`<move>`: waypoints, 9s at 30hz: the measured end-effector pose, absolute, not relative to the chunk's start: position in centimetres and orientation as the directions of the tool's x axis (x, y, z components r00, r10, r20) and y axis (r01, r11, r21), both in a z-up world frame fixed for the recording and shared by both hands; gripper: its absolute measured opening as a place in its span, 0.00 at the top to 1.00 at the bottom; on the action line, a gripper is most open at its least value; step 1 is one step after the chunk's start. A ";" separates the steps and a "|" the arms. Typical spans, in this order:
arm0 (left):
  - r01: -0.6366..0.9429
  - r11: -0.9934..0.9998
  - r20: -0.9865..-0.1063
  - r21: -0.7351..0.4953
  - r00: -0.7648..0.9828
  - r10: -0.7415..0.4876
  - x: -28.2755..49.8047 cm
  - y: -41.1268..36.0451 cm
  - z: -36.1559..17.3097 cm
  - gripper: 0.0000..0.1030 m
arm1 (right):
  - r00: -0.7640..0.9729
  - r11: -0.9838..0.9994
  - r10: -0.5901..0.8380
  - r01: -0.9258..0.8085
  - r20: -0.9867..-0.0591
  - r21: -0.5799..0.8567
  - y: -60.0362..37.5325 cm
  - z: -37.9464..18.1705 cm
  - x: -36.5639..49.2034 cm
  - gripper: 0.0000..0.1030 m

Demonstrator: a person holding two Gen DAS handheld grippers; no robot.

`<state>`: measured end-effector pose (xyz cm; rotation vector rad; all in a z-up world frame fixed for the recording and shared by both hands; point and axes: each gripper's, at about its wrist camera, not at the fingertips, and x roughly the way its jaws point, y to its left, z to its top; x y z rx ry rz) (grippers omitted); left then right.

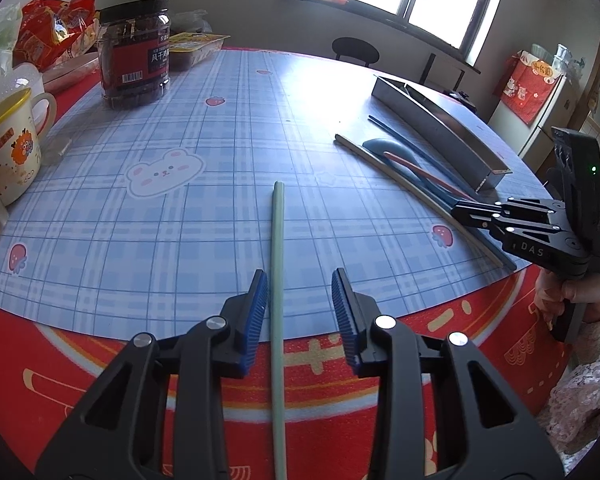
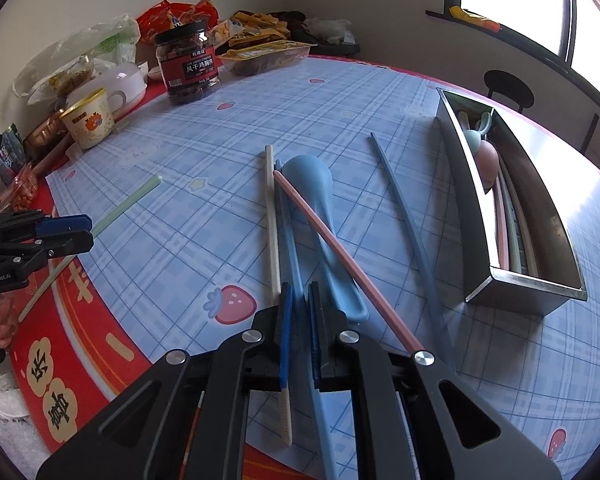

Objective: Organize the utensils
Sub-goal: 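Close the right tool on the blue chopstick while the left tool closes on the green chopstick, then lift the blue chopstick with the right tool while the left tool lifts the green chopstick, then carry the blue and green chopsticks into the steel tray with both tools, then open both tools to release the chopsticks in the tray and withdraw, then move the right tool to the pink chopstick while the left tool approaches the blue spoon, then close the right tool on the pink chopstick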

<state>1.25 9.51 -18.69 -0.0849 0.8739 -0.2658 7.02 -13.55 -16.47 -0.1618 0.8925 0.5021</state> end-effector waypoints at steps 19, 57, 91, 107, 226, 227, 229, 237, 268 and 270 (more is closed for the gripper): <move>0.177 0.984 -0.782 0.016 0.616 -0.098 1.3 7.4 -19.1 0.76 | 0.481 0.855 0.422 -0.494 -0.768 0.160 -14.5 -16.6 7.1 0.92; 0.110 0.983 -0.687 -0.144 0.705 -0.179 0.0 10.5 -17.7 0.90 | 0.491 0.836 0.446 -0.526 -0.749 0.153 -14.2 -16.1 6.7 0.94; 0.116 0.981 -0.664 -0.158 0.722 -0.193 0.4 9.6 -13.8 0.90 | 0.593 0.812 0.574 -0.500 -0.564 0.301 -19.4 -11.3 6.2 0.94; 0.220 0.959 -0.621 -0.178 0.731 -0.283 6.5 3.2 -9.5 0.90 | 0.707 0.852 0.523 -0.448 -0.476 0.272 -25.7 -7.5 11.2 0.94; 0.175 0.977 -0.650 -0.121 0.730 -0.211 6.7 0.4 -14.4 0.06 | 0.558 0.862 0.470 -0.459 -0.684 0.217 -24.8 -13.0 7.5 0.45; 0.178 0.976 -0.651 -0.124 0.728 -0.216 6.7 0.3 -14.6 0.06 | 0.547 0.855 0.466 -0.481 -0.696 0.195 -24.0 -13.2 7.2 0.49; 0.183 0.975 -0.650 -0.124 0.728 -0.220 6.6 0.1 -15.0 0.06 | 0.516 0.834 0.465 -0.529 -0.720 0.159 -22.6 -13.6 6.6 0.53; 0.183 0.976 -0.666 -0.120 0.714 -0.216 6.5 0.1 -16.8 0.06 | 0.474 0.809 0.399 -0.584 -0.785 0.059 -19.9 -15.1 6.9 0.67; 0.318 0.940 -0.741 -0.124 0.600 -0.301 8.6 -3.3 -17.0 0.06 | 0.507 0.853 0.364 -0.518 -0.781 0.061 -20.5 -16.4 7.5 0.90; 0.342 0.931 -0.749 -0.125 0.584 -0.314 9.2 -4.1 -16.9 0.06 | 0.504 0.856 0.370 -0.511 -0.780 0.076 -20.8 -16.4 7.6 0.90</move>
